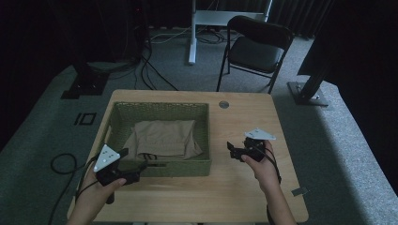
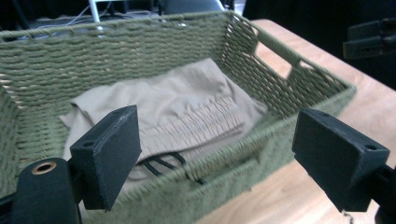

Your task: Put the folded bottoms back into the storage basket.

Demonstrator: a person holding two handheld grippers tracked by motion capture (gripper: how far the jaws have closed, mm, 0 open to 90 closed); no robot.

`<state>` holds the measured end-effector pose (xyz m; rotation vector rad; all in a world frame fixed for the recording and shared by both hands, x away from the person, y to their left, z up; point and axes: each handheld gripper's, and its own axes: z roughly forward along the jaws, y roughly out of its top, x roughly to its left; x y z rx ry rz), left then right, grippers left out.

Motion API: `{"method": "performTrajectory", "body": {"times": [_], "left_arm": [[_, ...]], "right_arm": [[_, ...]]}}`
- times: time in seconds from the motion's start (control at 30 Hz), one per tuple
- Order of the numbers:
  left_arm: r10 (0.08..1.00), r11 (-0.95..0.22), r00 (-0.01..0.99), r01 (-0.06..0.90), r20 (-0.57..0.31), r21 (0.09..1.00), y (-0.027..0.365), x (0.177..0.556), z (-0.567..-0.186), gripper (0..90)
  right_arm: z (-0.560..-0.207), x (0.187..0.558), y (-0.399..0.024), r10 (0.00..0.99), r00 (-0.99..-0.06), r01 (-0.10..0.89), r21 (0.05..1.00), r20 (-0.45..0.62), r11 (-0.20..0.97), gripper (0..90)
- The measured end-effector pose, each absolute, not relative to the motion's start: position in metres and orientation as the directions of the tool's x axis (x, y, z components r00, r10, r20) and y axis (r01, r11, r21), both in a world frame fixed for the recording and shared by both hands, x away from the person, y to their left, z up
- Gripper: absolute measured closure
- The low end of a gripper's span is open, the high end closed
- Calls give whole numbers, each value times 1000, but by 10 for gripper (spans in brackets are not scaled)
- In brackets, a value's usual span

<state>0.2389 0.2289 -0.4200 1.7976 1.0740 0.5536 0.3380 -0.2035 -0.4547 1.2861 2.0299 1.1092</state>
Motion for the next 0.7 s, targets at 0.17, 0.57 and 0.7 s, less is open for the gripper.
{"method": "performTrajectory", "body": {"times": [0.17,0.57,0.7], "left_arm": [[858,-162,507,424,-85,891,230,228,-428,165],[866,-157,489,467,-106,870,242,215,-476,165],[875,-135,466,490,-128,861,245,213,-492,165]], "right_arm": [[-466,330,-212,905,-424,512,826,2,238,131],[-492,312,-233,920,-393,541,812,13,220,128],[-498,309,-239,928,-371,554,807,18,206,127]]}}
